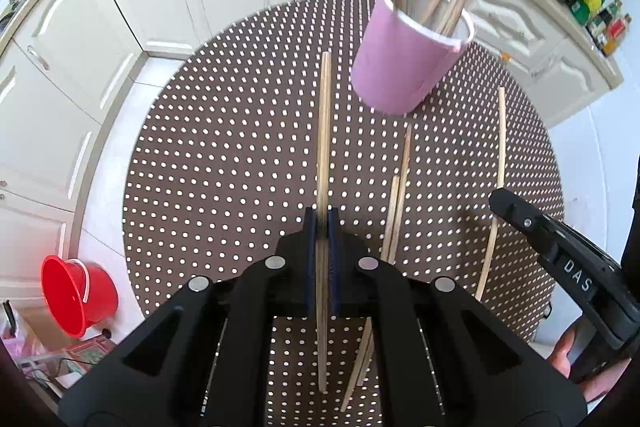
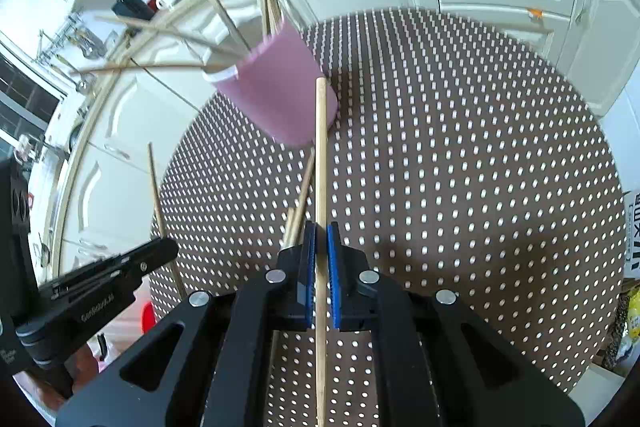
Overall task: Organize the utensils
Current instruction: 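Close the left tool on a chopstick while the right tool lifts its chopstick, then lift both held chopsticks upright and carry them over the pink cup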
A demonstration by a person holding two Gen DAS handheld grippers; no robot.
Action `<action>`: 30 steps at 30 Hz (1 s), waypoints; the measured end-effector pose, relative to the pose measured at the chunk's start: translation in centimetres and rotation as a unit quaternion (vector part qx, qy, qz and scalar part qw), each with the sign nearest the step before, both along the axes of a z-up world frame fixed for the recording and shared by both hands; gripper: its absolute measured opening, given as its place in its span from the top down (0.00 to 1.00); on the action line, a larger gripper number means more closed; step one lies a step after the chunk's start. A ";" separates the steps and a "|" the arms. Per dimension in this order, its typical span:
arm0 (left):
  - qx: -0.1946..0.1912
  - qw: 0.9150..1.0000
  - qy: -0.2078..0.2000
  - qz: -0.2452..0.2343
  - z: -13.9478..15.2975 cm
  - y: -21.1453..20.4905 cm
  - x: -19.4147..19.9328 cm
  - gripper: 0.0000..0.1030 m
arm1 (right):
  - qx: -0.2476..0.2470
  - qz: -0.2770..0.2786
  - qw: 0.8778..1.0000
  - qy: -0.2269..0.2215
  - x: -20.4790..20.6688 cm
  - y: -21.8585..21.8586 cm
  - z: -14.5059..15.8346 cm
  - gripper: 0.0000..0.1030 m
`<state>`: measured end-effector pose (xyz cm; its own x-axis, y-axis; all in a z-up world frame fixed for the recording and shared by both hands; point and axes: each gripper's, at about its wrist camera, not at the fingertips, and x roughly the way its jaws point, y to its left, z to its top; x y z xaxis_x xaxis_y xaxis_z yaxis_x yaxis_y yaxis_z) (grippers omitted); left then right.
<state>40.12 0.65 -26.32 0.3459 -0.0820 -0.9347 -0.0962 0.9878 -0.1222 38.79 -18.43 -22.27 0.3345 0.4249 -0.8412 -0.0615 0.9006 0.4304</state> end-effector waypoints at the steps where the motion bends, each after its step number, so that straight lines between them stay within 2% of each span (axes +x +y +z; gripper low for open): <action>1: 0.002 1.000 -0.003 0.005 0.7 0.5 -0.1 0.94 | 0.001 -0.002 1.000 -0.006 0.0 -0.1 0.4 0.95; 7: -0.003 0.999 -0.038 0.026 3.2 0.0 -2.2 0.94 | 0.015 -0.018 0.999 -0.038 0.6 -1.7 2.9 0.95; 10: -0.004 0.998 -0.062 0.021 5.6 -0.3 -1.6 0.94 | 0.023 -0.022 0.998 -0.055 0.7 -2.6 4.0 0.95; 12: 0.003 0.998 -0.065 0.016 5.7 -0.3 -1.4 0.94 | 0.026 -0.024 0.997 -0.064 0.6 -3.0 4.5 0.95; 14: 0.001 0.999 -0.050 0.012 4.7 -0.2 -1.1 0.94 | 0.027 -0.020 0.997 -0.069 0.5 -3.1 4.9 0.95; 16: -0.020 0.999 -0.031 0.010 3.7 0.0 -0.9 0.93 | 0.024 -0.017 0.997 -0.068 0.1 -3.1 4.6 0.95; 20: -0.014 1.000 0.011 0.007 1.2 0.3 -0.6 0.92 | 0.020 -0.015 0.999 -0.049 -0.4 -3.3 3.2 0.95; 21: -0.014 1.000 0.027 0.004 0.3 0.3 -0.4 0.91 | 0.019 -0.013 0.999 -0.042 -0.4 -3.2 2.9 0.95; 24: -0.008 0.999 0.053 0.004 -1.5 0.4 -0.2 0.67 | 0.014 -0.009 1.000 -0.022 -0.6 -3.1 1.7 0.95; 25: -0.007 0.999 0.053 0.007 -1.9 0.5 -0.2 0.51 | 0.013 -0.009 1.000 -0.016 -0.7 -3.1 1.4 0.95; 26: -0.007 0.999 0.051 0.010 -2.2 0.6 -0.2 0.47 | 0.012 -0.010 1.000 -0.008 -0.6 -3.2 0.9 0.95; 30: 0.002 0.997 0.076 0.023 -4.5 1.0 0.7 0.47 | 0.006 -0.009 1.000 0.014 -0.3 -3.1 -0.5 0.95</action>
<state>40.79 1.68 -30.81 0.2036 -0.0666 -0.9768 -0.1577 0.9824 -0.0999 38.54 -21.51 -22.73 0.3182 0.4300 -0.8449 -0.0330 0.8957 0.4434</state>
